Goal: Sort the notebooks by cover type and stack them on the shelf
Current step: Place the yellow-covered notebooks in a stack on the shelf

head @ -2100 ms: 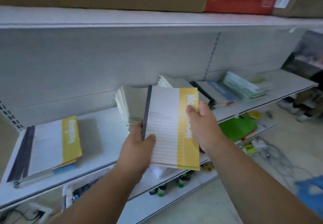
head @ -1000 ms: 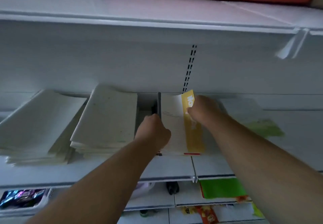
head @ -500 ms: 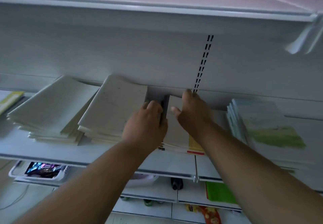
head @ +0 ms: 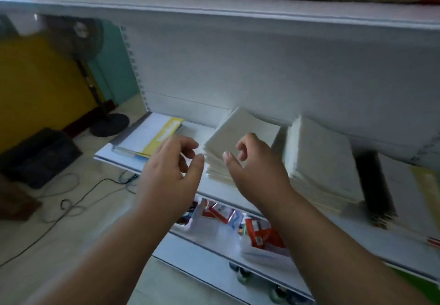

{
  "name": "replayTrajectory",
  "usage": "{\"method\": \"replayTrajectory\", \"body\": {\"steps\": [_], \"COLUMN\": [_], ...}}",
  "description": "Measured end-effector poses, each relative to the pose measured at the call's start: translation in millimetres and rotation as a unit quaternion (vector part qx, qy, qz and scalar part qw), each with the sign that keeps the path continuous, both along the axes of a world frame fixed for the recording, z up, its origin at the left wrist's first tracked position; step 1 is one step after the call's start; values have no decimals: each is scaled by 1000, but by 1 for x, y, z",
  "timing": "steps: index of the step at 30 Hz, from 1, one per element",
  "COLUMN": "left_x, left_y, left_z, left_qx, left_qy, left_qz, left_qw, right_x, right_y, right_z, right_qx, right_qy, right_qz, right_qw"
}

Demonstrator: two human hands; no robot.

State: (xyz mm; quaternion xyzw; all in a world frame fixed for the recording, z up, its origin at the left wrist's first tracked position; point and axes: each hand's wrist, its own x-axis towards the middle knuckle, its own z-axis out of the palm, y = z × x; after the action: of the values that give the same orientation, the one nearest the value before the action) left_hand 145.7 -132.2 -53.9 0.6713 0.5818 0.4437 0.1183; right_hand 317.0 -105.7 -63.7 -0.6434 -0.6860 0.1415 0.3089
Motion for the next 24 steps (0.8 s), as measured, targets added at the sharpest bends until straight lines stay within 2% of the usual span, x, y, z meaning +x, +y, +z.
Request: {"method": "replayTrajectory", "body": {"steps": [4, 9, 16, 20, 24], "left_x": [-105, -189, -241, -264, -288], "left_y": [0, 19, 90, 126, 157], "left_z": [4, -1, -13, -10, -15], "left_qx": [10, -24, -38, -58, -93], "left_qy": [-1, -36, -29, -13, -16], "left_qz": [54, 96, 98, 77, 39], "left_qw": [998, 994, 994, 995, 995], "right_x": [-103, -177, -226, -245, -250], "right_y": [23, 66, 156, 197, 210], "right_z": [-4, -13, -53, -74, -86], "right_qx": [1, -31, -161, -265, -278], "right_qy": [27, 27, -17, -84, -91], "right_qz": [34, 42, -16, -85, -126], "right_qw": [999, 998, 987, 957, 948]}}
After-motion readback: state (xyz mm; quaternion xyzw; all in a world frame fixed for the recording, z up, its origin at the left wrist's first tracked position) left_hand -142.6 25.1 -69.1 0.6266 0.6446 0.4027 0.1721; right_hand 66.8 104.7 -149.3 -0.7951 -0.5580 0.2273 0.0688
